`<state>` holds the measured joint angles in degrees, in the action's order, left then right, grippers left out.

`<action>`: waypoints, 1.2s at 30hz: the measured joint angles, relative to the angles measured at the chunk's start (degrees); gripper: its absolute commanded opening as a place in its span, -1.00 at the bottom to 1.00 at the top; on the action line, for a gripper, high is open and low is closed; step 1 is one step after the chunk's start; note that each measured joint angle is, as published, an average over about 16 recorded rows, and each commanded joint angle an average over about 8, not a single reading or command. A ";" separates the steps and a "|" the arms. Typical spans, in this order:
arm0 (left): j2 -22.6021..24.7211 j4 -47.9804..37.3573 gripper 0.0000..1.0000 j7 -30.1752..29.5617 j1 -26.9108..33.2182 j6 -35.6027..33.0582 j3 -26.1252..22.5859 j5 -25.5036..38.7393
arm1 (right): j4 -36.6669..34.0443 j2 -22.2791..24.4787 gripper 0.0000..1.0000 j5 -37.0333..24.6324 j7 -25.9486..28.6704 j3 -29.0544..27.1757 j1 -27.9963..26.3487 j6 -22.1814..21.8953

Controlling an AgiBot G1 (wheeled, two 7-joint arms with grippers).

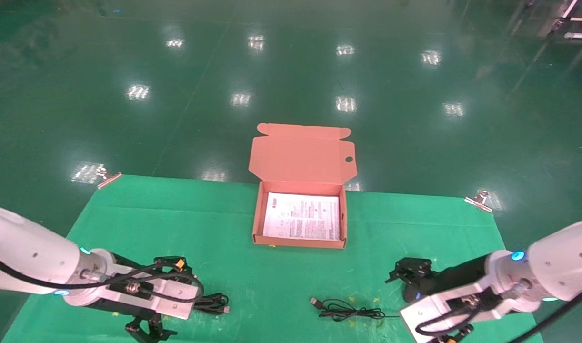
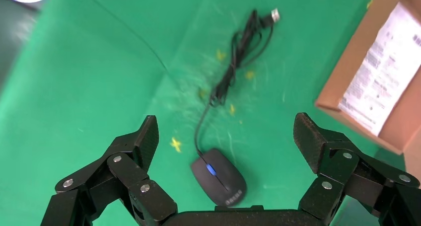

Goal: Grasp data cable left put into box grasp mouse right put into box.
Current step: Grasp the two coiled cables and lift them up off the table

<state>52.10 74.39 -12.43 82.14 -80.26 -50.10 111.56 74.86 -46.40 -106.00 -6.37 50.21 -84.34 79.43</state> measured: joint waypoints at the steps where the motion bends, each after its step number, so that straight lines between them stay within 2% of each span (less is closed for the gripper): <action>1: 0.31 -0.37 1.00 -0.33 -0.17 0.36 -0.23 0.73 | -0.22 -0.33 1.00 -0.80 0.28 0.19 0.30 -0.69; 14: 4.03 -9.23 1.00 -3.32 -2.06 5.18 -1.20 5.12 | -5.23 -4.05 1.00 -6.83 2.93 1.60 4.30 -8.20; 26: 8.04 -23.55 1.00 -3.65 -2.04 10.66 0.51 3.65 | -14.08 -8.42 1.00 -5.43 4.23 0.80 6.38 -13.03; 36: 10.96 -35.19 1.00 -0.61 -0.99 13.55 1.72 1.63 | -21.62 -12.69 1.00 -4.68 2.43 0.79 6.55 -15.75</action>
<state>63.07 39.20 -13.04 81.15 -66.71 -48.38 113.19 53.23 -59.09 -110.68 -3.94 51.00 -77.79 63.68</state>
